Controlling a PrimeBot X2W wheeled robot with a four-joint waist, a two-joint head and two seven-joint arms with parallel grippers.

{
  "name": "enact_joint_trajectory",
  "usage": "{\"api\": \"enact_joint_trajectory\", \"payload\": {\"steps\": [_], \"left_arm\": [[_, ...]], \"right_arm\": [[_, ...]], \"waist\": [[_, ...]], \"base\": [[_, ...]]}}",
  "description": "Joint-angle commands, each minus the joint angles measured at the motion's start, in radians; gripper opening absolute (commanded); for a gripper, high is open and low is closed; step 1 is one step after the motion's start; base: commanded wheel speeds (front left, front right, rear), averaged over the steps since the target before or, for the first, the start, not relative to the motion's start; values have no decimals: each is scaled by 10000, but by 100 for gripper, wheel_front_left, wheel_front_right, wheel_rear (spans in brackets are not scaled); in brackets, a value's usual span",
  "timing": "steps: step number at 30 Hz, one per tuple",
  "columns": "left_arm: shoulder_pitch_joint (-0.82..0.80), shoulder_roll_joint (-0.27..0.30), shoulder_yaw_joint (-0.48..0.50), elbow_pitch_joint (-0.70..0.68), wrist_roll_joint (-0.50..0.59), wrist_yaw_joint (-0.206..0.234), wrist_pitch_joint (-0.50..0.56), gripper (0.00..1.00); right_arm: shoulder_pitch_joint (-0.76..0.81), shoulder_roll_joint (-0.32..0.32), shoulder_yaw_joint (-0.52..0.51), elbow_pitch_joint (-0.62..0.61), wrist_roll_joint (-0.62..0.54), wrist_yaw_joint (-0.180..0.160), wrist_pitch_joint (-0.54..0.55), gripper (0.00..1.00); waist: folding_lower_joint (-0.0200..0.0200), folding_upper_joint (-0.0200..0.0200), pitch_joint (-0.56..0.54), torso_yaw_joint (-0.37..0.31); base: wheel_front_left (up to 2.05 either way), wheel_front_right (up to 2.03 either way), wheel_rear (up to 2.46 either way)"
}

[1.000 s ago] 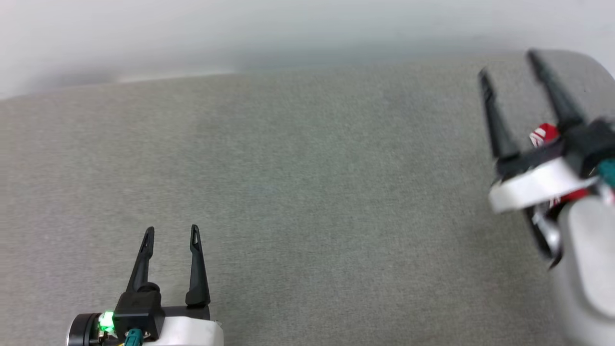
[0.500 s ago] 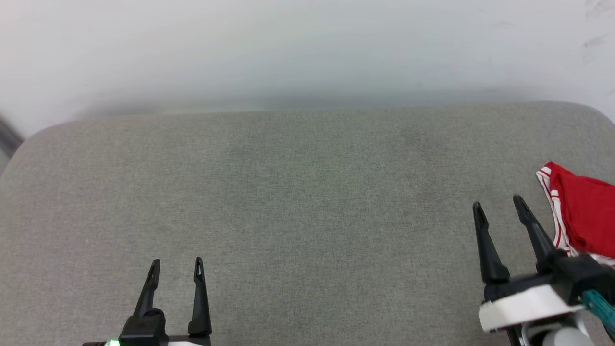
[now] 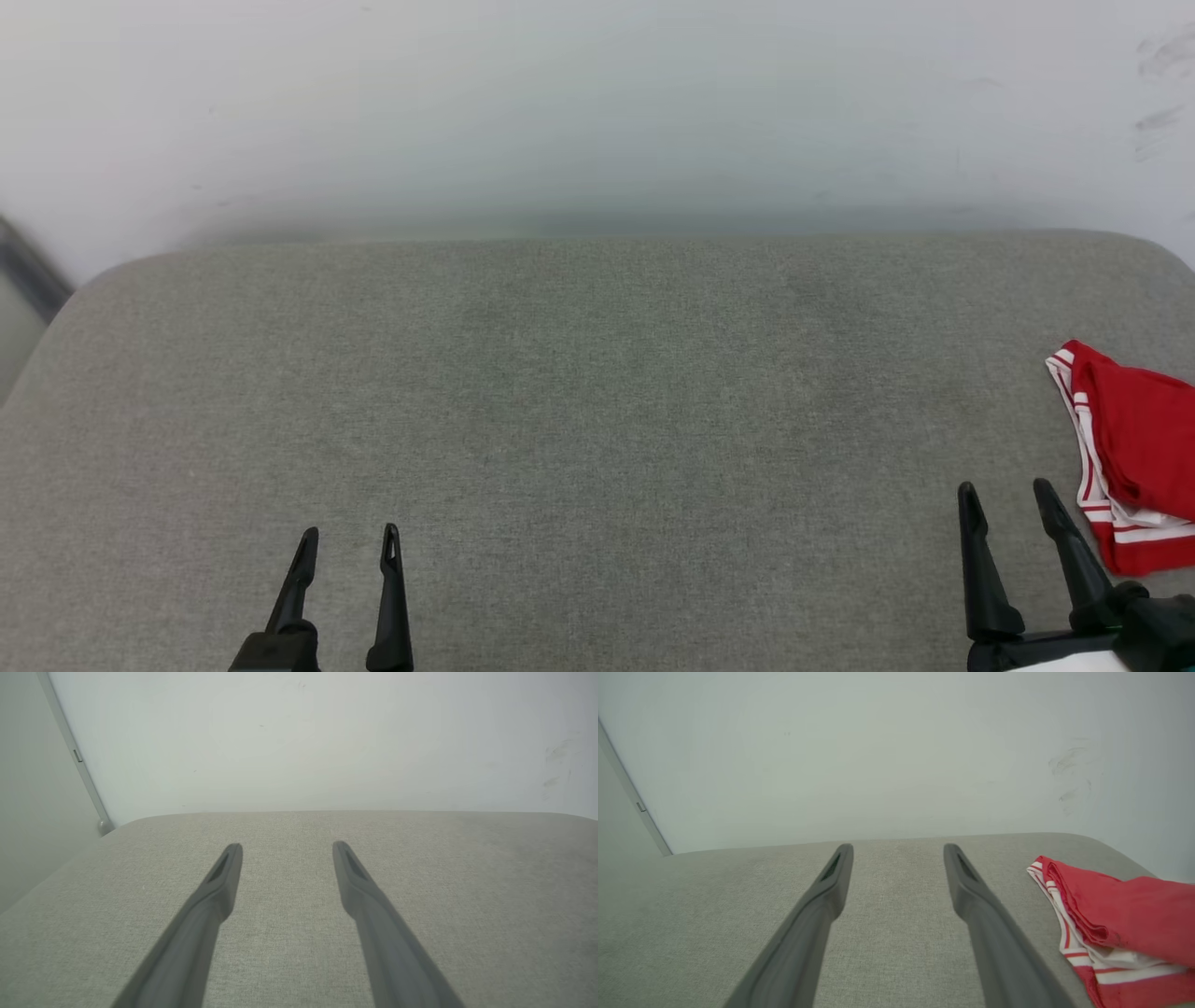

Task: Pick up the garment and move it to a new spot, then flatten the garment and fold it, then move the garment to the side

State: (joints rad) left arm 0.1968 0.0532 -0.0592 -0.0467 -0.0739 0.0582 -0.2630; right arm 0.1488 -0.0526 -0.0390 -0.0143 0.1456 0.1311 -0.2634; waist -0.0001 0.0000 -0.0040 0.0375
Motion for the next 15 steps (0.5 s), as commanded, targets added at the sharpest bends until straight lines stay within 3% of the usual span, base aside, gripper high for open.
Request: {"api": "enact_joint_trajectory", "payload": {"steps": [1,13,14,15], "left_arm": [[64,-18,25,14,-19,-34,-22,100],[66,-34,194,176,-112,-234,-22,100],[25,-12,151,197,-108,-232,0,0],[32,-12,134,271,-117,-234,4,0]], "right_arm": [[152,44,-34,-69,55,-8,-11,100],[268,46,10,68,249,-8,-11,100],[181,4,-2,95,151,0,0,0],[187,4,6,181,155,0,2,0]], "waist": [[1,0,-14,12],[1,0,-13,91],[1,0,-14,90],[1,0,-14,91]], "base": [[0,0,0],[0,0,0],[0,0,0],[0,0,0]]}}
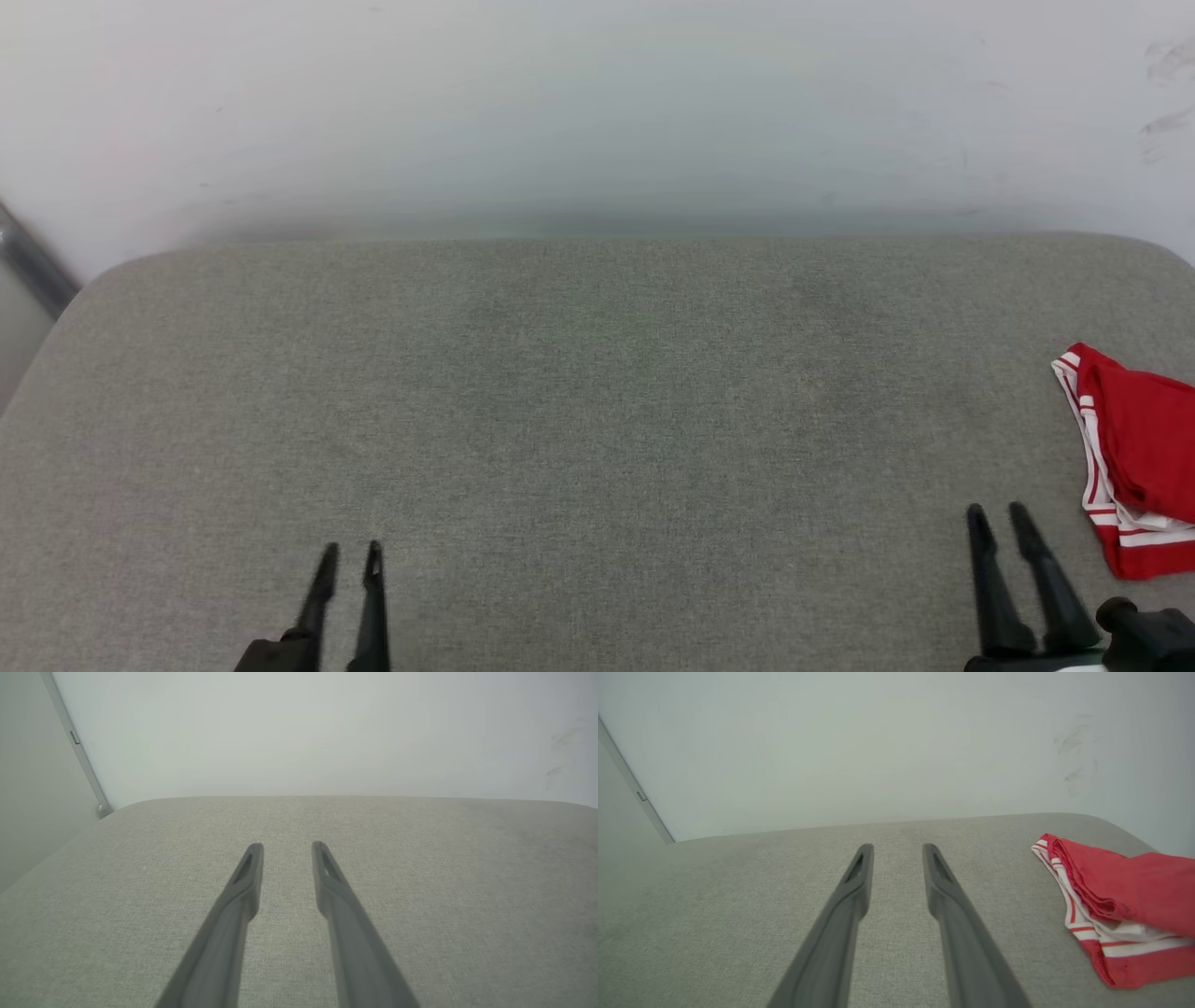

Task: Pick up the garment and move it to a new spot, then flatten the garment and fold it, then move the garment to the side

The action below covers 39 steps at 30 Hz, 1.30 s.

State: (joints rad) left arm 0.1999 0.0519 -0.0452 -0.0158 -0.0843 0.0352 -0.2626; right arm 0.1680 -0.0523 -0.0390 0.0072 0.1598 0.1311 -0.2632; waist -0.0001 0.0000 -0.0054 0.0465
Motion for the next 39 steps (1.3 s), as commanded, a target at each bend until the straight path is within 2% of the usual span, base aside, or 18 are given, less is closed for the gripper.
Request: {"api": "enact_joint_trajectory", "payload": {"steps": [1,22,39], "left_arm": [[11,0,-20,59,-20,-4,2,0],[-793,230,83,768,-4222,-422,727,0],[-1368,330,228,1214,-7030,-731,1280,0]], "right_arm": [[10,0,7,61,19,0,2,0],[-713,-200,75,686,3986,-1,763,0],[-1224,-282,49,1068,6637,-2,1340,0]], "waist": [[1,0,0,0],[1,0,14,-75],[1,0,26,-138]], "base": [[0,0,0],[0,0,0],[0,0,0]]}}
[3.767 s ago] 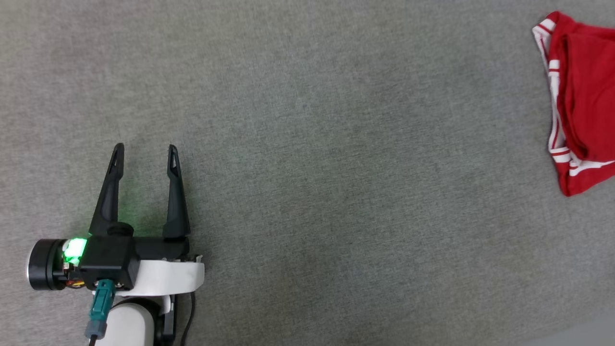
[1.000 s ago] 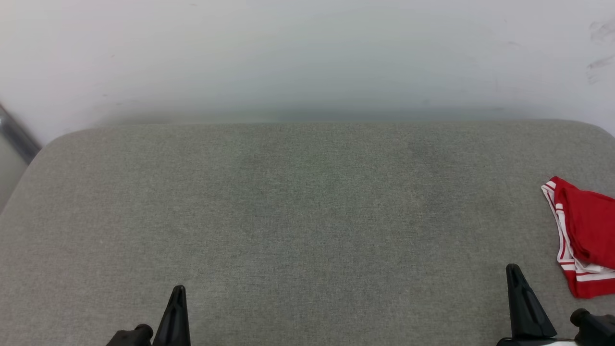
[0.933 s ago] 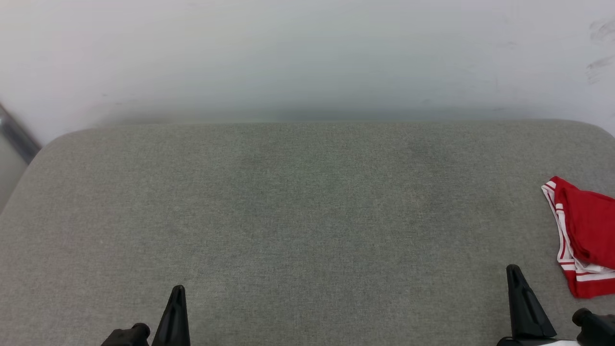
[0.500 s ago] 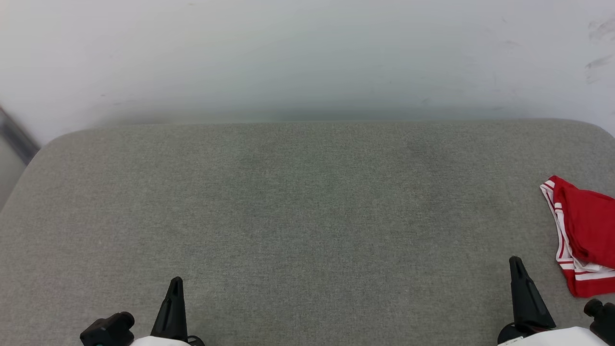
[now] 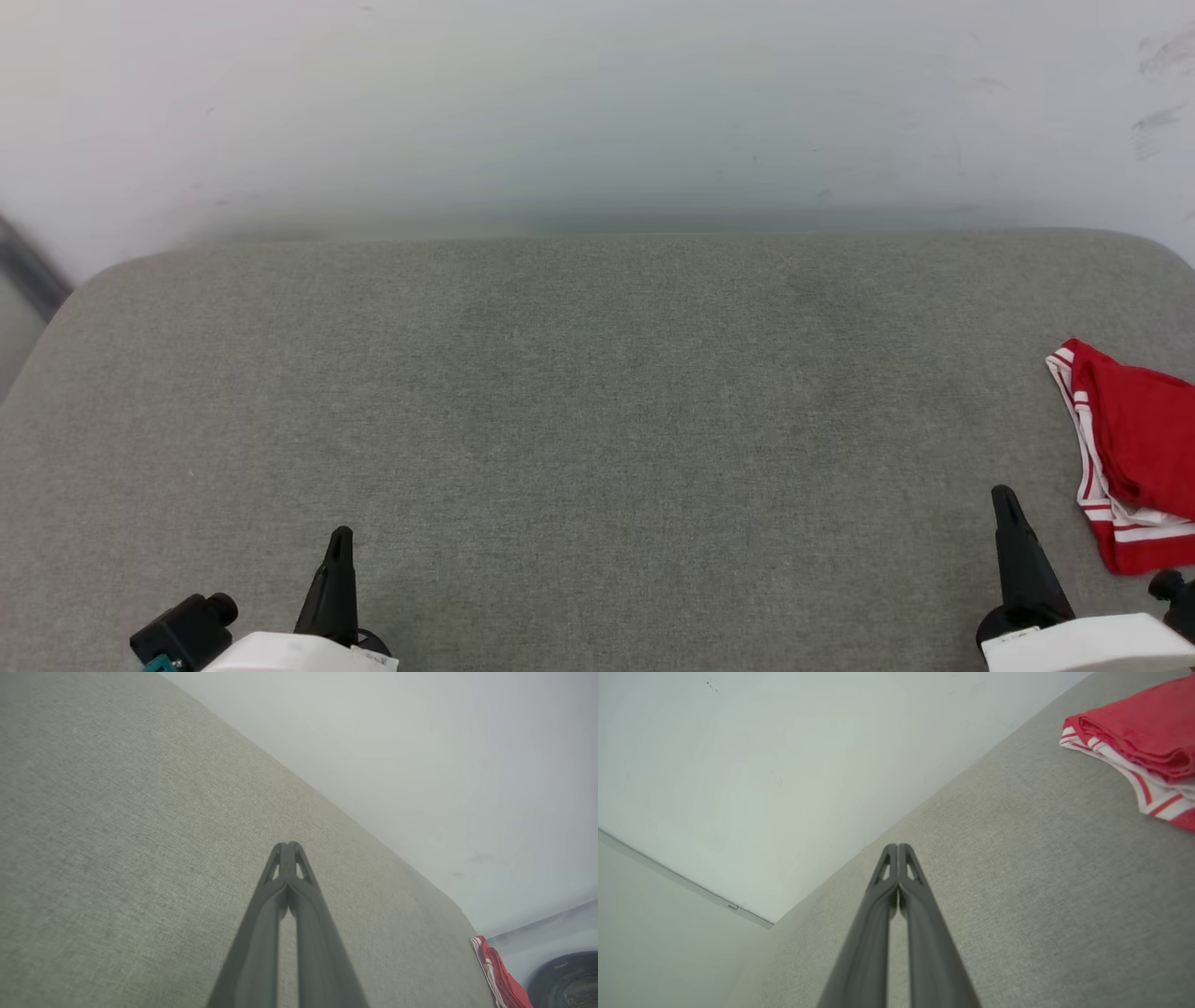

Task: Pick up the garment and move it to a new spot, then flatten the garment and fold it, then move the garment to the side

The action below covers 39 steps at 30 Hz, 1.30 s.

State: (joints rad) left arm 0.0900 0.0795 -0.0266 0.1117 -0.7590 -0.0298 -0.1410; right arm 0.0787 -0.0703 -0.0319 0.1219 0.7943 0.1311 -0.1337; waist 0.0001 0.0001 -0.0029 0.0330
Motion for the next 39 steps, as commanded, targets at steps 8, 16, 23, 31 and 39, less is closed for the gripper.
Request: {"api": "enact_joint_trajectory", "payload": {"steps": [8,16,23,31,39], "left_arm": [[-494,78,133,94,-1415,-202,310,0],[-678,94,210,238,-2330,-303,518,0],[-845,103,281,366,-3179,-401,713,0],[-1026,106,378,513,-4073,-505,934,0],[-1190,102,479,645,-4908,-601,1140,0]], "right_arm": [[-536,-121,-52,83,1364,-2,303,0],[-695,-132,-81,215,2229,-2,512,0],[-855,-136,-117,336,3032,-2,718,0],[-1010,-135,-159,478,3888,-3,934,0],[-1155,-130,-206,598,4675,-3,1153,0]], "waist": [[-1,-1,6,-33],[-1,-1,11,-59],[-1,-1,16,-85],[-1,-1,22,-115],[-1,-1,27,-144]], "base": [[0,0,0],[0,0,0],[0,0,0],[0,0,0],[0,0,0]]}}
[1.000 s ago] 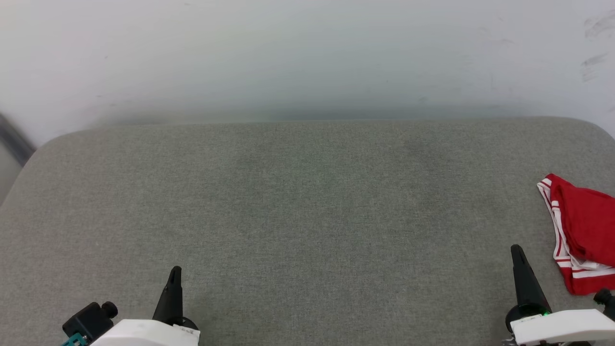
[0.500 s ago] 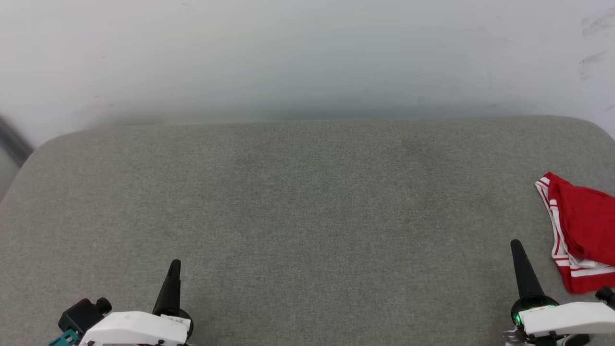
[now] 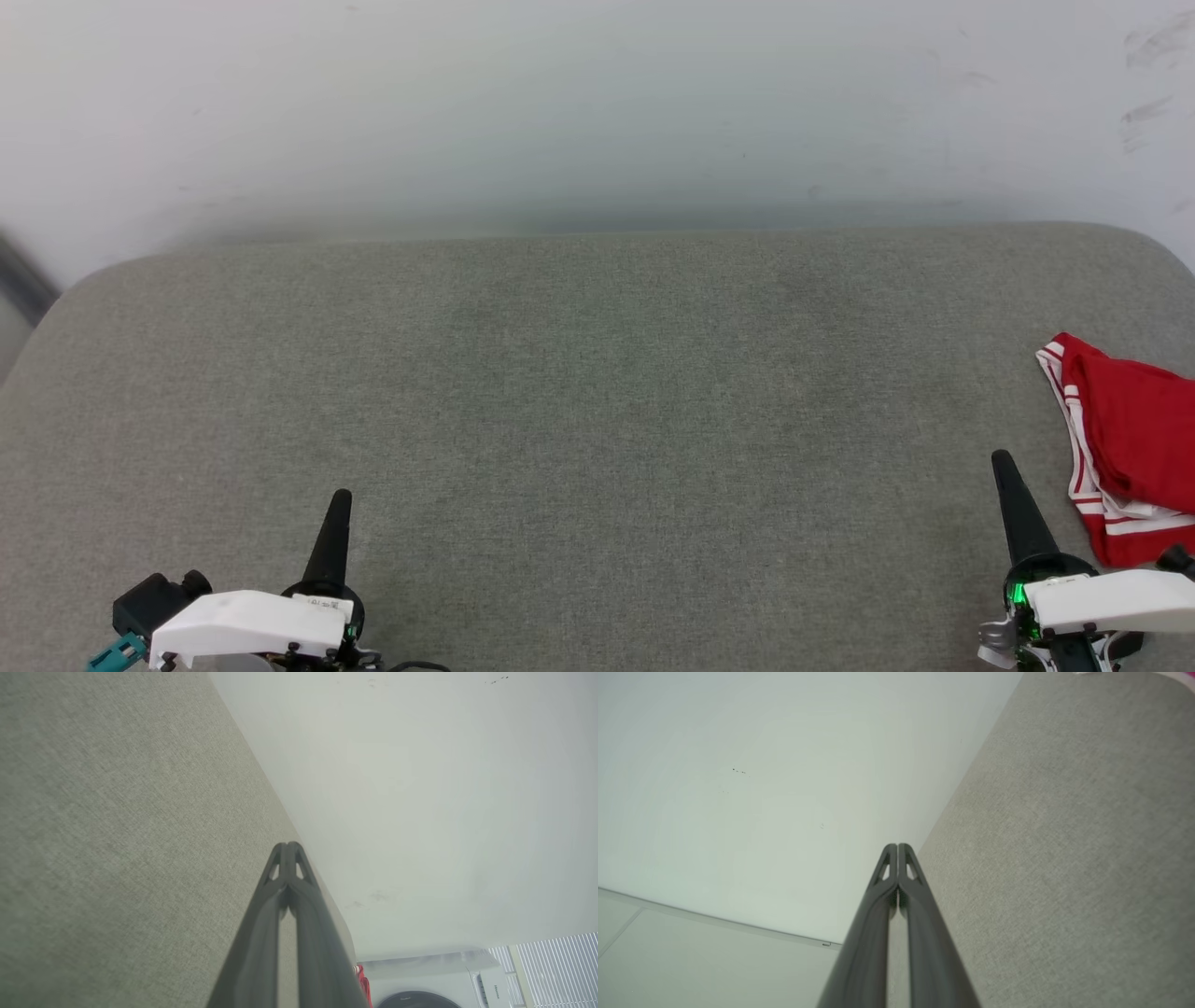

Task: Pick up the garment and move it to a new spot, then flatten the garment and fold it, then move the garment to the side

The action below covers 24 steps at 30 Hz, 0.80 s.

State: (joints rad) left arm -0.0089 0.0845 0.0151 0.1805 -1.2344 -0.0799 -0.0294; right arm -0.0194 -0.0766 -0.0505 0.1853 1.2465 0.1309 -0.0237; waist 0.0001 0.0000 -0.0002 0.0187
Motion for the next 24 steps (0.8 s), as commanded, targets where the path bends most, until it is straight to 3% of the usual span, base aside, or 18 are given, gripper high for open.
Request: {"api": "enact_joint_trajectory", "payload": {"steps": [1,24], "left_arm": [[-230,51,74,-32,-249,-112,60,0],[-669,12,336,319,-2293,-335,615,0]], "right_arm": [[-194,-66,-25,-25,245,-1,74,0],[-587,-27,-170,299,2193,-1,612,0]], "waist": [[-1,0,1,-4],[-1,0,16,-90]], "base": [[0,0,0],[0,0,0]]}}
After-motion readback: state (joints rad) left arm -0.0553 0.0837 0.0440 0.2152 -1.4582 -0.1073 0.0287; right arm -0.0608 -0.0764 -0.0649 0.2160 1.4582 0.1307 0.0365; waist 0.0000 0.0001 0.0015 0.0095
